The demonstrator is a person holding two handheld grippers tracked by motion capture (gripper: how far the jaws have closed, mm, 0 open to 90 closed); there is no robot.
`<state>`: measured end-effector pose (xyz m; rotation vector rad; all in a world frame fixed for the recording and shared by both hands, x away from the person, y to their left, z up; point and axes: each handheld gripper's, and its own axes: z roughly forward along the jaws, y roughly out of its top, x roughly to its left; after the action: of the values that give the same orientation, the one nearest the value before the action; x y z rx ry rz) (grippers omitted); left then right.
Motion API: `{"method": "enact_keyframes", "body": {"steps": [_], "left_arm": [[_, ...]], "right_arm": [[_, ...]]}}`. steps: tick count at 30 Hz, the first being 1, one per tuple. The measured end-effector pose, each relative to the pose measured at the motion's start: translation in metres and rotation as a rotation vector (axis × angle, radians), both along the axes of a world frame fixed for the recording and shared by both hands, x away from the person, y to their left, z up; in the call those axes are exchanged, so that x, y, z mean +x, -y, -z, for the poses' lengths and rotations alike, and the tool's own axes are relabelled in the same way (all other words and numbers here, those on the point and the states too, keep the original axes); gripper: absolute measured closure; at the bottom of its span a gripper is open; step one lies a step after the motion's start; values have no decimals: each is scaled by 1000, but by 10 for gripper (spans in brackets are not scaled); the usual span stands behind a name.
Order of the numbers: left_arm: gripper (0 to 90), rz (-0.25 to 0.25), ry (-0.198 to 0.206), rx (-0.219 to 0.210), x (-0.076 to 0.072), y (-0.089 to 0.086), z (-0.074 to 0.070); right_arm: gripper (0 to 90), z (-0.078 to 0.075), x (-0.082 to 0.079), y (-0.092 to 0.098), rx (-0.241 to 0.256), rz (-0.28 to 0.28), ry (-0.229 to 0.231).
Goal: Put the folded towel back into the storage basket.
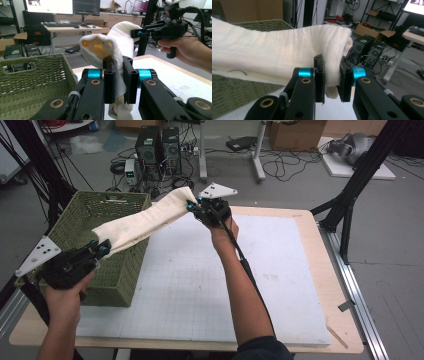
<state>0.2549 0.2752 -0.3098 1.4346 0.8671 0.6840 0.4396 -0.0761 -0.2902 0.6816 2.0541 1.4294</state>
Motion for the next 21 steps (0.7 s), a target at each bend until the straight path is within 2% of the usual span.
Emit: {"method": "enact_keyframes", "body": {"steps": [5, 7, 13, 21], "left_arm": [[817, -26, 0, -1, -6, -11, 1], [817, -43, -3, 14, -8, -17, 2], [817, -81, -7, 21, -14, -29, 5], [817, -114, -9, 6, -22, -43, 6]], "right_arm": [[789, -2, 9, -21, 11, -17, -1], [789, -4, 12, -31, 3, -29, 1], [789, -12, 23, -64, -1, -52, 4], [790, -20, 34, -102, -13, -74, 18]]}}
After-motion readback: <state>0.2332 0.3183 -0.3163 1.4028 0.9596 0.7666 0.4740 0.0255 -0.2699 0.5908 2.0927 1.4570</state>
